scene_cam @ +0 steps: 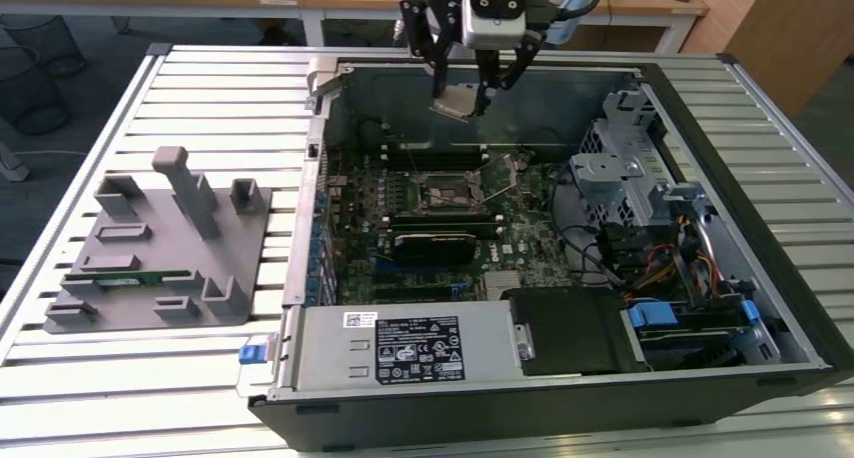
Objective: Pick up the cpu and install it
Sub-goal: 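Place the cpu into insertion slot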
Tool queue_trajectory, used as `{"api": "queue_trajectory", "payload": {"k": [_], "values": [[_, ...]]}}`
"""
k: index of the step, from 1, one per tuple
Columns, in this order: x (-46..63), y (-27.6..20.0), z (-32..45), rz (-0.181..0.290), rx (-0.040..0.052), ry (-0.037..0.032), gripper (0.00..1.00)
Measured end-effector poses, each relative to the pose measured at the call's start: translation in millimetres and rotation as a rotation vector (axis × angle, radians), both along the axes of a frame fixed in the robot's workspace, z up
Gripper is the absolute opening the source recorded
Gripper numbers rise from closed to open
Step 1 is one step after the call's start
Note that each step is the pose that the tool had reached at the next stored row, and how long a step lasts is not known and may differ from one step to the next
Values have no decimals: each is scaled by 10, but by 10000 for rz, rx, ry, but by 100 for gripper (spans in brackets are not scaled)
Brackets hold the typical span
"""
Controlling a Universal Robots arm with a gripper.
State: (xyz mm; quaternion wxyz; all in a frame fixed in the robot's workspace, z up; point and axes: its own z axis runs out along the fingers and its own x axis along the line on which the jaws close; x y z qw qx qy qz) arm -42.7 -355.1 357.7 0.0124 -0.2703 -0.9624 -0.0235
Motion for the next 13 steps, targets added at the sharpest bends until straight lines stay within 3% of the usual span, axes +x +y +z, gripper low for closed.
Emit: {"api": "queue_trajectory", "payload": {"k": [4, 13], "values": [[0, 0, -3, -413, -11, -1, 53], [0, 0, -23, -1848, -37, 0, 53]]}}
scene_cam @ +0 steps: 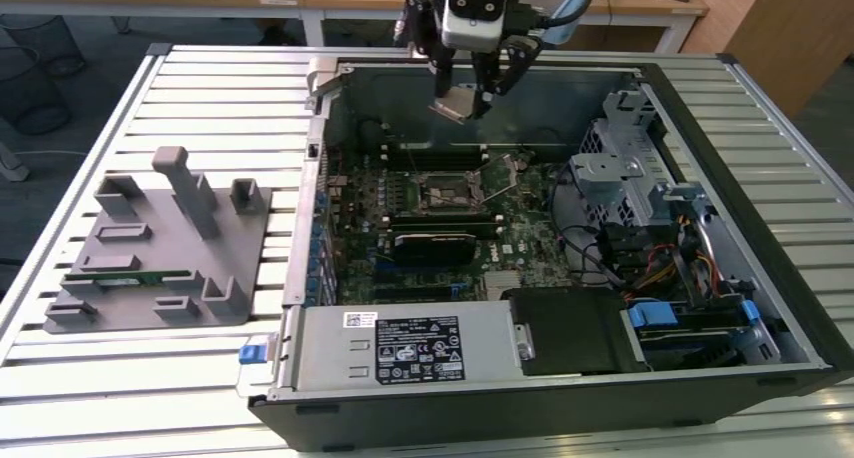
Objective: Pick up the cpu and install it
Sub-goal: 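Place the cpu into insertion slot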
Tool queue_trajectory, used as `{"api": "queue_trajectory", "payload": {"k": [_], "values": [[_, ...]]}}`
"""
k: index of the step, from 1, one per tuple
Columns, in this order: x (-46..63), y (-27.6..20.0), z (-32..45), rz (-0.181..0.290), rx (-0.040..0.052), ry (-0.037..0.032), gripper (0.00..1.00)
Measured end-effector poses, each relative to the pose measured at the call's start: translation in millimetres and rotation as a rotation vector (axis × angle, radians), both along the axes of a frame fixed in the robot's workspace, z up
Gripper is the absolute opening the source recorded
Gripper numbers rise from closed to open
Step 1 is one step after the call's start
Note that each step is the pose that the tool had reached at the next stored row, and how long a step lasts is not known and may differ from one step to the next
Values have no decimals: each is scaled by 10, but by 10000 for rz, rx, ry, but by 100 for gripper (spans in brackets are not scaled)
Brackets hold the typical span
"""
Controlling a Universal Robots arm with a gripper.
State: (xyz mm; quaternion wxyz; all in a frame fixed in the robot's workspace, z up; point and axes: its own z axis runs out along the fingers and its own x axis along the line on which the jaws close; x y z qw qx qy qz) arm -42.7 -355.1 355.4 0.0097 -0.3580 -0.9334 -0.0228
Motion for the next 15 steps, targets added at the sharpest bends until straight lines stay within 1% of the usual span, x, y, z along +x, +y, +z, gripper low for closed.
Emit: {"api": "queue_trajectory", "payload": {"k": [15], "values": [[0, 7, -32, -2277, -6, -1, 53]]}}
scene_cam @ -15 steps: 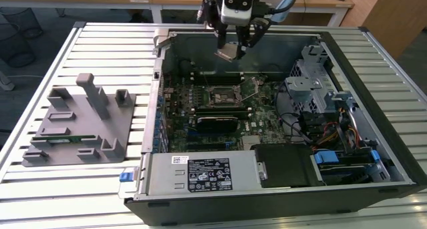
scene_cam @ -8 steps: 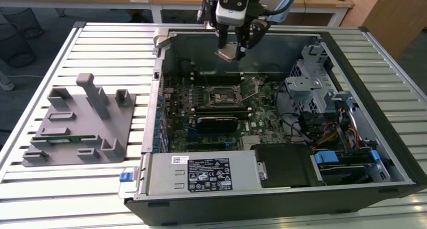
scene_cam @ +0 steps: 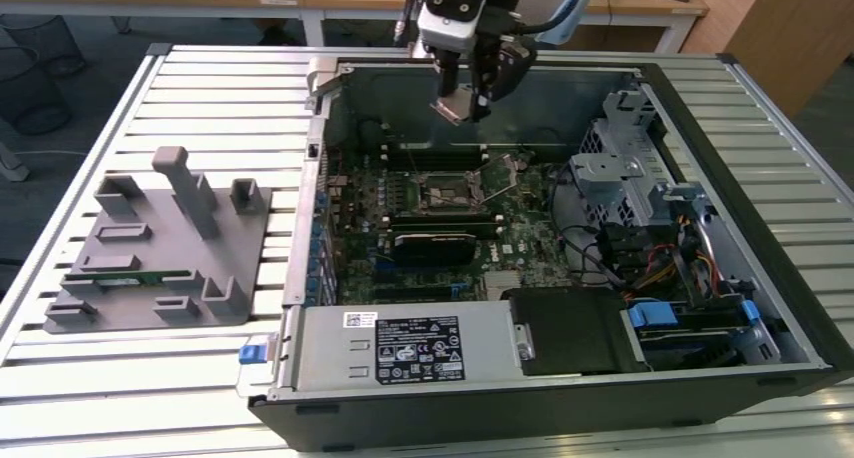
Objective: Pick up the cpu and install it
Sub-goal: 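Place the cpu into insertion slot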
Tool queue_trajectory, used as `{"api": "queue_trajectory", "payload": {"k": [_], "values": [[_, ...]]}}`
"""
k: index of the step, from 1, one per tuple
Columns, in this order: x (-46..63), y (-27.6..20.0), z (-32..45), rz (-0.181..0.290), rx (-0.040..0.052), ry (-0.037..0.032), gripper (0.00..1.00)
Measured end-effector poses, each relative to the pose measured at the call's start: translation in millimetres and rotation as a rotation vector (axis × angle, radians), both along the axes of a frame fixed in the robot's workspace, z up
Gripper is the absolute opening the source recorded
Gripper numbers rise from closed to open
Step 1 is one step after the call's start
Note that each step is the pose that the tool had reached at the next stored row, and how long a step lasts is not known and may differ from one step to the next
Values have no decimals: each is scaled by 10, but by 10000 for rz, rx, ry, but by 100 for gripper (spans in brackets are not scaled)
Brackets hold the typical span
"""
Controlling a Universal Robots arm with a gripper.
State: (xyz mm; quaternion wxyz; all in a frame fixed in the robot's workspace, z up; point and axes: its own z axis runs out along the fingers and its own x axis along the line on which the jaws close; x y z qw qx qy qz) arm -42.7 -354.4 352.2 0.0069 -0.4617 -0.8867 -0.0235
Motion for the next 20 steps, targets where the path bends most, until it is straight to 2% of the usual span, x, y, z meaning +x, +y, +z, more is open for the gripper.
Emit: {"api": "queue_trajectory", "payload": {"k": [17, 20], "values": [[0, 1, -84, -3012, 0, -1, 53], [0, 7, -99, -3360, 0, 0, 53]]}}
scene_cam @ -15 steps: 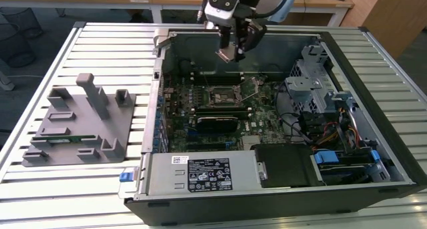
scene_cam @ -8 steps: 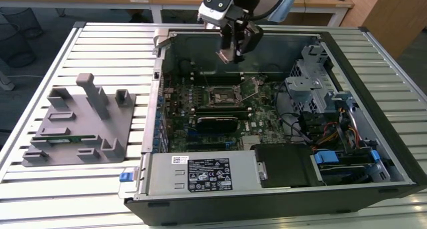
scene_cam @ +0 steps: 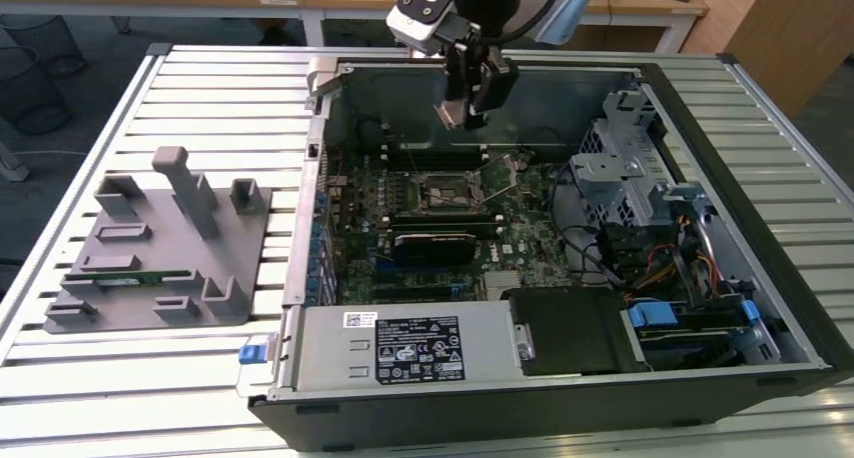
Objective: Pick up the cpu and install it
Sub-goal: 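Place the cpu into insertion slot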
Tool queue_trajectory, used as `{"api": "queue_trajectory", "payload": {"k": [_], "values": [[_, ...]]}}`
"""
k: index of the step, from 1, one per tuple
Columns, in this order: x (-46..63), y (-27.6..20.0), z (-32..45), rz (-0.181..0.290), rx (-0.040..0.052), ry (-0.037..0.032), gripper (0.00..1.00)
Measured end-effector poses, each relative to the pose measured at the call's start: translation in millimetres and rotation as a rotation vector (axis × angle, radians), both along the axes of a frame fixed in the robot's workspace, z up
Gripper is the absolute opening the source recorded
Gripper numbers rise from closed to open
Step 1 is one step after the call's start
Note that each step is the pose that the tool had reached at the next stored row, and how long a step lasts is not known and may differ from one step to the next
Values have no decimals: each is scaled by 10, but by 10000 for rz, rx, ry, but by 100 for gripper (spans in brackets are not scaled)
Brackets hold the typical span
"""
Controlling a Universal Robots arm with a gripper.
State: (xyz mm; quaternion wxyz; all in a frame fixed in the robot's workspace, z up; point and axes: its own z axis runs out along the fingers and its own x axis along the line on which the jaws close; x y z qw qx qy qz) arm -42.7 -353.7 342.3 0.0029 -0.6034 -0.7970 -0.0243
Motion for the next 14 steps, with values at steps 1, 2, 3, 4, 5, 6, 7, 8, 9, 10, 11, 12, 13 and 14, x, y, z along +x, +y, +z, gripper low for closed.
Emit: {"api": "queue_trajectory", "payload": {"k": [1, 2, 3, 4, 5, 6, 7, 8, 9, 10, 11, 12, 13, 14], "values": [[2, 3, -9, -24, 1, -1, 53], [3, 5, -25, -26, 1, 0, 53], [4, 7, -44, -28, 0, 2, 53], [6, 8, -61, -28, 0, 2, 53], [7, 8, -72, -29, 0, 2, 53], [7, 9, -77, -31, 0, 3, 53], [7, 8, -78, -31, -2, 4, 53], [8, 8, -78, -31, -3, 5, 53], [8, 8, -80, -31, -2, 4, 53], [8, 8, -81, -31, -1, 3, 53], [8, 8, -82, -31, 0, 3, 53], [8, 8, -83, -31, 0, 3, 53], [8, 8, -85, -31, 1, 2, 53], [8, 8, -87, -31, 1, 3, 53]]}}
